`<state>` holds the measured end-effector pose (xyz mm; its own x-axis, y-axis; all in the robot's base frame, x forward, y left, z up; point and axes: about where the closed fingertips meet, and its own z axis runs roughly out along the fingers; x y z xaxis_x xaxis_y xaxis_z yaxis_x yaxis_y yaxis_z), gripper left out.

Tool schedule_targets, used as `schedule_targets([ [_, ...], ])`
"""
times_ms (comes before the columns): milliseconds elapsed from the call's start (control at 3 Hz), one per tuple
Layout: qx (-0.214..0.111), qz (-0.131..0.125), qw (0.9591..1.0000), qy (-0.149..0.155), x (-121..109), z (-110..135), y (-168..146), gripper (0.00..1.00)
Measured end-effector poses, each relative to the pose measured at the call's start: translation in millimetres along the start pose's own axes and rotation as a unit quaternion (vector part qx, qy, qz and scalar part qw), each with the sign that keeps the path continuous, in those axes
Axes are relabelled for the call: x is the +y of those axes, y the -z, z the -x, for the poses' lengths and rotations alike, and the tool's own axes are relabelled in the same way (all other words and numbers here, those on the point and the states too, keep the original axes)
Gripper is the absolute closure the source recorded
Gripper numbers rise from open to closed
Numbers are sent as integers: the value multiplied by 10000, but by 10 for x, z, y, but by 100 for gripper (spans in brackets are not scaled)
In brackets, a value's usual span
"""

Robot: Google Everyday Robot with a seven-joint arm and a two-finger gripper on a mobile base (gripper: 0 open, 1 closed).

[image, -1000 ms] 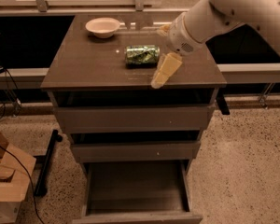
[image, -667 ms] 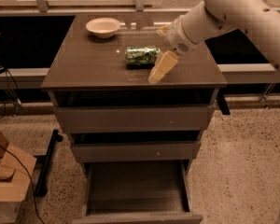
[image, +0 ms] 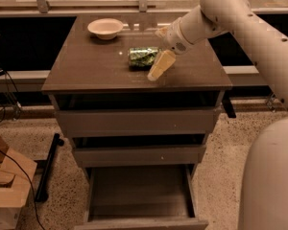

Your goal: Place green can into bottom drawer

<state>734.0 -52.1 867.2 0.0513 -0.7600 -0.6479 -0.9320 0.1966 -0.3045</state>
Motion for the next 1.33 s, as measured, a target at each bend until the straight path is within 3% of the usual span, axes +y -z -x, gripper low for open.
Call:
schedule_targets([
  [333, -96, 107, 9999, -50, -102, 15, -170, 14],
  [1000, -150, 454, 9988, -44, -125, -25, -441, 57],
  [1333, -145, 498, 9986, -45, -108, -2, -387, 81],
])
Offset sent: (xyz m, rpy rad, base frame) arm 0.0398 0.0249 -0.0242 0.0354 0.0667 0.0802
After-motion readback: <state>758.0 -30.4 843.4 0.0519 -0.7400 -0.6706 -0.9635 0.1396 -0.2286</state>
